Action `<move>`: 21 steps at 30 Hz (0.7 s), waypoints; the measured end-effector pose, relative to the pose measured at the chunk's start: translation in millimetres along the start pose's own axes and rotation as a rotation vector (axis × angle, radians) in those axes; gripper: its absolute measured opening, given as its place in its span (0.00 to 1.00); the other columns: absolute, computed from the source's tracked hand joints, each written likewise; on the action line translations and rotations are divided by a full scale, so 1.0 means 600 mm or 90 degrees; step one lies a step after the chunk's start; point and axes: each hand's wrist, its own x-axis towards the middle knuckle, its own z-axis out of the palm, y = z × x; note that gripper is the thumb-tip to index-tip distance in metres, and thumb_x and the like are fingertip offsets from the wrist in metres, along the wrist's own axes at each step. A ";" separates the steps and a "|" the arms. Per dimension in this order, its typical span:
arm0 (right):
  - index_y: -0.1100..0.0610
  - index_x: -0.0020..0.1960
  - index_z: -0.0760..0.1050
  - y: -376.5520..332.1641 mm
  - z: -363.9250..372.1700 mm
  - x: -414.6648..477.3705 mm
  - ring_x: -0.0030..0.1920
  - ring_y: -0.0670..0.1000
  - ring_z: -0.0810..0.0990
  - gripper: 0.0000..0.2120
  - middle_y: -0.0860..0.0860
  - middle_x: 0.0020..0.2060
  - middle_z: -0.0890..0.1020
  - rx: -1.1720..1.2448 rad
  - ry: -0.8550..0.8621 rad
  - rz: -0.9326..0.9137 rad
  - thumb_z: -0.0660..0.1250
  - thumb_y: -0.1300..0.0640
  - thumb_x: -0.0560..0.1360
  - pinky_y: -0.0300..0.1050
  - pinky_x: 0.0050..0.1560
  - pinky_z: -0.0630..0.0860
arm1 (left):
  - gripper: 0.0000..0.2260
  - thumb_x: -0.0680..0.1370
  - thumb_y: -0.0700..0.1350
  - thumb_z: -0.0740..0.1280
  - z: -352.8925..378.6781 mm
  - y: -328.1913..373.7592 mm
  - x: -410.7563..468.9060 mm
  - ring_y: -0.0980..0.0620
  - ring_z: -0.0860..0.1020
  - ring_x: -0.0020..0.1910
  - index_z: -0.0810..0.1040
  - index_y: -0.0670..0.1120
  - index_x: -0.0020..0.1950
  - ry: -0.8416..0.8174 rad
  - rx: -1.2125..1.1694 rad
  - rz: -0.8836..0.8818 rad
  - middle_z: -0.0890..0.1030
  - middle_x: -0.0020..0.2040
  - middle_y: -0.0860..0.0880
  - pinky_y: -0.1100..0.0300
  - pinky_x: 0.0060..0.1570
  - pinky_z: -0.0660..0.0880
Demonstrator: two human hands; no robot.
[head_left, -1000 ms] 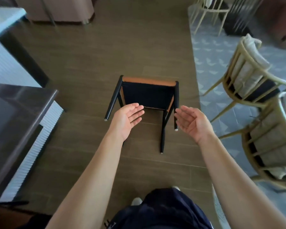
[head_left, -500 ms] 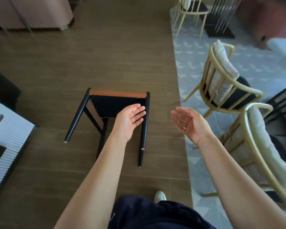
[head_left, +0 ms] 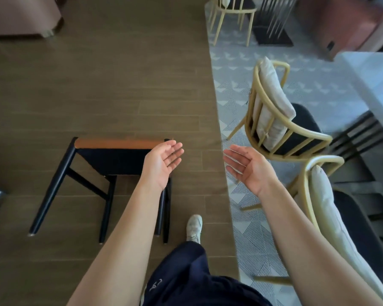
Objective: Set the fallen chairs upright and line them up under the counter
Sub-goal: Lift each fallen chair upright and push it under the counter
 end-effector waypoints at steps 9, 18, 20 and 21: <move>0.57 0.56 0.81 -0.152 0.062 0.223 0.52 0.52 0.85 0.13 0.54 0.53 0.85 0.003 -0.025 -0.013 0.59 0.55 0.80 0.49 0.59 0.76 | 0.15 0.79 0.32 0.54 0.093 0.110 0.220 0.47 0.83 0.52 0.78 0.42 0.53 0.020 0.042 0.029 0.84 0.52 0.43 0.54 0.56 0.77; 0.56 0.53 0.82 -0.249 0.110 0.417 0.50 0.51 0.86 0.12 0.54 0.51 0.86 -0.001 -0.040 0.028 0.59 0.56 0.79 0.47 0.50 0.77 | 0.10 0.78 0.31 0.61 0.160 0.185 0.395 0.48 0.83 0.52 0.79 0.42 0.53 0.078 0.047 0.051 0.85 0.51 0.44 0.55 0.53 0.78; 0.56 0.53 0.82 -0.277 0.123 0.470 0.50 0.51 0.86 0.12 0.54 0.51 0.86 -0.019 -0.050 0.038 0.59 0.56 0.79 0.48 0.53 0.77 | 0.10 0.78 0.31 0.61 0.178 0.199 0.438 0.48 0.83 0.52 0.78 0.42 0.54 0.100 0.038 0.049 0.84 0.52 0.44 0.55 0.54 0.78; 0.56 0.53 0.82 -0.292 0.130 0.496 0.50 0.51 0.86 0.12 0.54 0.51 0.86 -0.024 -0.054 0.039 0.59 0.56 0.79 0.48 0.54 0.77 | 0.11 0.78 0.31 0.61 0.185 0.207 0.460 0.48 0.83 0.52 0.78 0.42 0.54 0.109 0.035 0.055 0.84 0.53 0.44 0.55 0.55 0.78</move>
